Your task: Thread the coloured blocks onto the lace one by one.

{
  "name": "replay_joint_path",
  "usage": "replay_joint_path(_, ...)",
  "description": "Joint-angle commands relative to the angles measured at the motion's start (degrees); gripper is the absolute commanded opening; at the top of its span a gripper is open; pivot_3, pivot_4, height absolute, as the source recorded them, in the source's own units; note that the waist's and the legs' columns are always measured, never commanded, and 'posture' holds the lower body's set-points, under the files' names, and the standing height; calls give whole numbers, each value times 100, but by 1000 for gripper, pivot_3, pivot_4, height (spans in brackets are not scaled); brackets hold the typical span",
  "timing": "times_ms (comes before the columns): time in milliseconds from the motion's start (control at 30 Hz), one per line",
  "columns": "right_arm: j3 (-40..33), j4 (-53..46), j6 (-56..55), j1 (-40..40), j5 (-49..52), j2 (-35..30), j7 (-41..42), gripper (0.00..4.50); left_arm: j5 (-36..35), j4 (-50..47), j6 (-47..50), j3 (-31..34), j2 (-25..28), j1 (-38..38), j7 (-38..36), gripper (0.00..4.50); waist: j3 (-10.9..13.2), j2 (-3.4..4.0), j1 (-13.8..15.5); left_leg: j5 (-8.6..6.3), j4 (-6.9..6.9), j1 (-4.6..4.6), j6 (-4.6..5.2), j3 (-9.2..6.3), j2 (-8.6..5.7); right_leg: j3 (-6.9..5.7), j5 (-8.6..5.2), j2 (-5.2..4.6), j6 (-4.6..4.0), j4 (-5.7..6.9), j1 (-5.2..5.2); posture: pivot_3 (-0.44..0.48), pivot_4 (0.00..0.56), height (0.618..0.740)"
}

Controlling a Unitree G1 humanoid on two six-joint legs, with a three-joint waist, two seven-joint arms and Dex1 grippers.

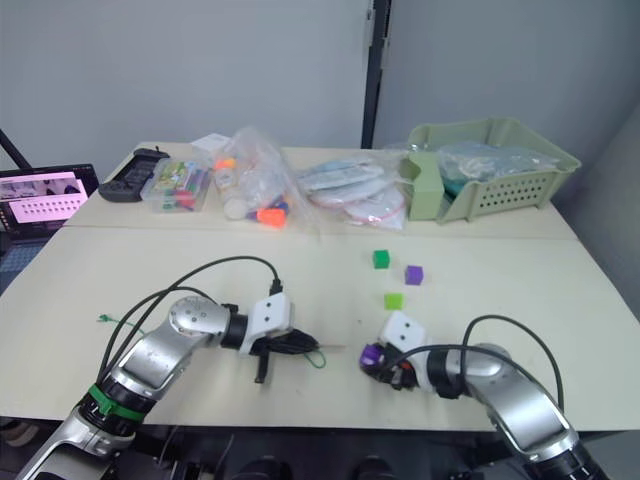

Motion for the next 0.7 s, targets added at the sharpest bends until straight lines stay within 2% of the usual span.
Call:
replay_joint_path(33,160,199,-529,-130,-203,-91,291,1369,-59,-195,80,-67,-7,-197,-112,0,0,0,-2,0,0,0,0,1,0,0,0,0,0,0,1,0,150,740)
replay_joint_path(333,485,1249,-1782,-774,-368,100,1317,1369,122,-414,509,-389,-110,-227,39,0,0,0,-26,0,1,5,0,6,4,-1,0,6,-1,4,2,0,150,740)
replay_joint_path(700,536,1699,-2227,-911,-612,113,1692,1369,199,-672,975,-473,-46,-268,346,0,0,0,-10,0,1,6,0,-3,3,0,1,3,-1,6,3,0,150,740)
